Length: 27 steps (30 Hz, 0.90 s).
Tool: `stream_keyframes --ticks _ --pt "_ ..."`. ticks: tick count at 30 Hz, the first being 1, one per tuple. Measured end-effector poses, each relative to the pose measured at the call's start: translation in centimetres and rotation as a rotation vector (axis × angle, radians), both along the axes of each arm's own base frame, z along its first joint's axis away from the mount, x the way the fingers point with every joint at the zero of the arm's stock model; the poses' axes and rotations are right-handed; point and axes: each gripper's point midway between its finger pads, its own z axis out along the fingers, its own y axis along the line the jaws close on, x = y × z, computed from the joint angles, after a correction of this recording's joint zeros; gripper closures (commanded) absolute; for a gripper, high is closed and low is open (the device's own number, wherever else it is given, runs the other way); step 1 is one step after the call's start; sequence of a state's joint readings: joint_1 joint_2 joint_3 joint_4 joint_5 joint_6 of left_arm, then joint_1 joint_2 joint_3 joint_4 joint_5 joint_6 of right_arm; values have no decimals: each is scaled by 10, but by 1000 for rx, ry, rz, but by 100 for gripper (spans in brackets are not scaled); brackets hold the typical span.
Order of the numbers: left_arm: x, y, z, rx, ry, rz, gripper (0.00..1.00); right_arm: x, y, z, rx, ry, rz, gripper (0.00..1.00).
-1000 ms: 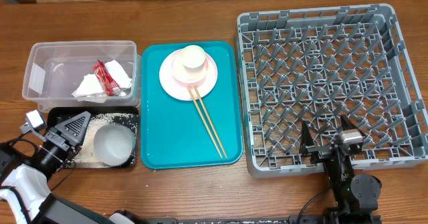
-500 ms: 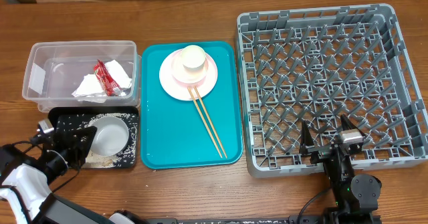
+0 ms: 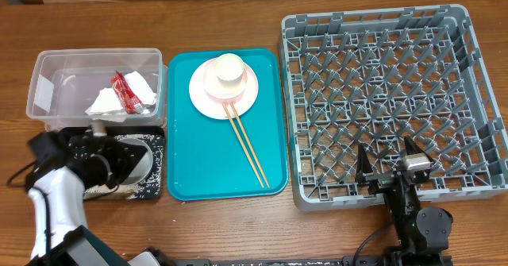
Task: Sort waste into correct bins and load items into the dishwasher
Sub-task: 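Turn the bowl upright with the left gripper above the black tray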
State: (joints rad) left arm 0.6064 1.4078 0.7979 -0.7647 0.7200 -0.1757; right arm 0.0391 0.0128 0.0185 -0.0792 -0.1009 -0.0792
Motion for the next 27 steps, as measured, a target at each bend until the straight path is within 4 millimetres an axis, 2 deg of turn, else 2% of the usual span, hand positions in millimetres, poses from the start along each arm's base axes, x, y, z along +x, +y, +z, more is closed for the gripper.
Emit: stream_keyframes --ticks 4,10,18,27 --pt "7 -11 -5 130 65 -67 85 0 0 0 0 0 0 0" --pt "12 -15 -14 311 139 -99 83 0 0 0 0 0 0 0" --pt "8 -6 -22 483 209 -88 81 0 0 0 0 0 0 0" --pt "9 6 -22 543 225 -46 80 0 0 0 0 0 0 0"
